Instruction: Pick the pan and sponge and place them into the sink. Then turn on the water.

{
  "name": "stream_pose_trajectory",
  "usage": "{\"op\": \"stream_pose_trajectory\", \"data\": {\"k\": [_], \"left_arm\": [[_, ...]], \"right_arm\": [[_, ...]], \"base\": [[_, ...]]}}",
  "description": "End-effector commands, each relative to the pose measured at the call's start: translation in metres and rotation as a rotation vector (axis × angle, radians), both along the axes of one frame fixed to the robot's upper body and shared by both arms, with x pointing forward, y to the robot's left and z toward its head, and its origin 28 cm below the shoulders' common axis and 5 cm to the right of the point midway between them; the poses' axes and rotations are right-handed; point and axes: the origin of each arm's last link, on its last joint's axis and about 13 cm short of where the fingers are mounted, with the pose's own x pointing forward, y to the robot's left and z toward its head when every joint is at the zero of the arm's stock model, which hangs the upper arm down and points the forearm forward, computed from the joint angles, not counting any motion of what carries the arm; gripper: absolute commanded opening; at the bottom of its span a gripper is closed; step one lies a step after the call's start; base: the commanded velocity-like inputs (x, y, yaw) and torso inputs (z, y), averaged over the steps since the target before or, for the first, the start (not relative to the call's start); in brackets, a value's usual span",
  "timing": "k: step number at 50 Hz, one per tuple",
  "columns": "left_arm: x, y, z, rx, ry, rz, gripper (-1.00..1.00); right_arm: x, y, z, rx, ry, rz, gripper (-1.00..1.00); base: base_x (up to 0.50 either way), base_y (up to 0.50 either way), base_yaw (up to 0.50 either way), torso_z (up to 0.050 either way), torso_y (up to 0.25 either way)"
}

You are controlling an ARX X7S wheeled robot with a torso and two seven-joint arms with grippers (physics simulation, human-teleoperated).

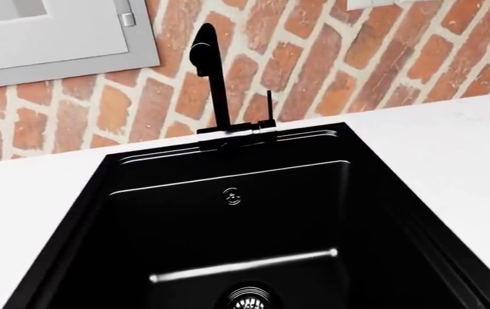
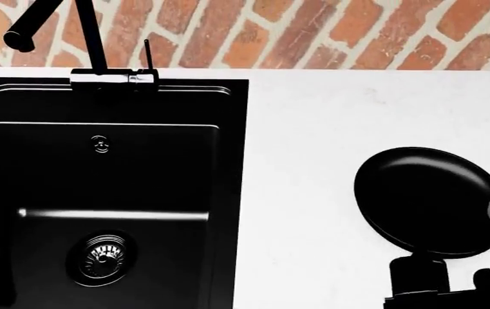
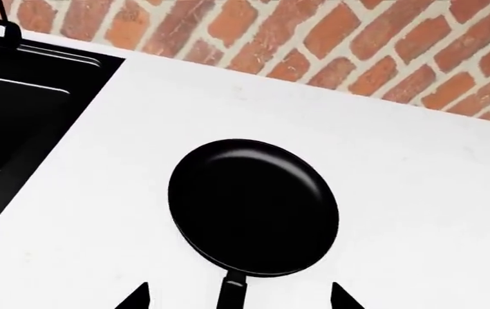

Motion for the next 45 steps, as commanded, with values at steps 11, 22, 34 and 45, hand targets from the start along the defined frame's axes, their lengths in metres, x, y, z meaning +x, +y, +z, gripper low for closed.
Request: {"op": "stream_pose_trajectory", "data": {"k": [11, 22, 34, 45], "left_arm": [[-0.001, 0.003, 0.001, -0.006, -0.007, 0.024, 1.00], [-0.002, 0.004, -0.005, -0.015, 0.010, 0.030, 1.00], [-0.007, 0.007, -0.007, -0.022, 0.013, 0.042, 1.00], [-0.007, 0.007, -0.011, -0.026, 0.018, 0.043, 1.00]], "right_arm": [[0.035, -0.005, -0.024, 0.074, 0.234, -0.112, 1.00], [0.050, 0.003, -0.028, 0.123, 0.310, -0.162, 1.00], [0.068, -0.001, -0.036, 0.072, 0.382, -0.162, 1.00], [0.074, 0.005, -0.044, 0.088, 0.401, -0.122, 1.00]], "base": [[0.00, 0.00, 0.00, 0.000, 0.000], [0.00, 0.00, 0.00, 0.000, 0.000], [0.00, 0.00, 0.00, 0.000, 0.000], [0.00, 0.00, 0.00, 0.000, 0.000]]}}
